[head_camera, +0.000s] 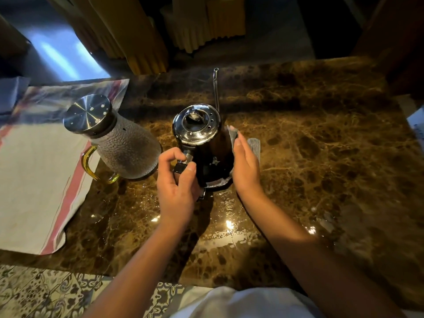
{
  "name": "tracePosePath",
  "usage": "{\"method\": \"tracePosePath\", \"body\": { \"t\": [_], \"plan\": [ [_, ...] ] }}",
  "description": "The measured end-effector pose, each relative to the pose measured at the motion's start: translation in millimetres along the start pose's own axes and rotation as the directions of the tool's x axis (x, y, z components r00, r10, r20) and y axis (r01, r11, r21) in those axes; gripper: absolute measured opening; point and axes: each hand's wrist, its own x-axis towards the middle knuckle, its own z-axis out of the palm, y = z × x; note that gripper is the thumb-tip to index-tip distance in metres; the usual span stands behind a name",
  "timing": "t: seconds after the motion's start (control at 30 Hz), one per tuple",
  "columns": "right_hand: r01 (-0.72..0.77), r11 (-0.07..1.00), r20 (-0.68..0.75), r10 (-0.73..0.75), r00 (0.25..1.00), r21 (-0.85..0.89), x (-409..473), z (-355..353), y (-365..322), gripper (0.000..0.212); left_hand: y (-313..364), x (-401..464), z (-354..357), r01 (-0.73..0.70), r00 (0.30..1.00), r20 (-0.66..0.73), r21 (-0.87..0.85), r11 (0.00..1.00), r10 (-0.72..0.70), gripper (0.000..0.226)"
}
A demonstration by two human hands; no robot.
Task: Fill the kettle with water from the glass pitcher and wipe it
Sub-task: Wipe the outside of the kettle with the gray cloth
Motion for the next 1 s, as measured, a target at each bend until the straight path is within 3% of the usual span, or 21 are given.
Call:
{"method": "tracePosePath", "body": {
  "t": [0.17, 0.33, 0.47, 0.53, 0.8, 1.0],
  "plan": [
    [0.151, 0.981, -0.041, -0.157, 0.987, -0.118, -36.5, 3.4, 17.8, 0.045, 1.1, 0.4, -1.0, 0.003, 1.0, 0.013, -0.01, 1.0, -0.003, 0.011],
    [0.182, 0.973, -0.047, -0.19, 0.981, -0.143, -40.3, 5.2, 13.6, 0.047, 3.0, 0.2, -0.1, 0.024, 1.0, 0.017, -0.013, 1.0, -0.024, 0.012],
    [0.427, 0.868, 0.05, -0.429, 0.902, -0.253, -44.0, 11.6, -4.7, 0.064, 3.1, 1.1, 0.9, 0.017, 1.0, 0.025, -0.018, 1.0, -0.017, 0.01],
    [0.469, 0.846, 0.059, -0.471, 0.88, -0.254, -38.3, 9.1, -8.2, 0.069, 3.9, 1.1, 2.5, 0.019, 0.999, 0.034, -0.03, 0.999, -0.018, 0.01],
    [0.314, 0.912, 0.079, -0.304, 0.949, -0.266, -33.4, -11.0, 16.1, 0.08, 3.0, 1.5, 3.7, 0.023, 1.0, 0.011, -0.035, 0.999, -0.022, 0.011],
    [0.247, 0.95, 0.075, -0.237, 0.969, -0.191, -44.0, -5.5, 13.4, 0.053, 0.6, 2.3, 4.0, 0.013, 1.0, 0.004, -0.012, 1.0, -0.013, 0.011]
  ]
}}
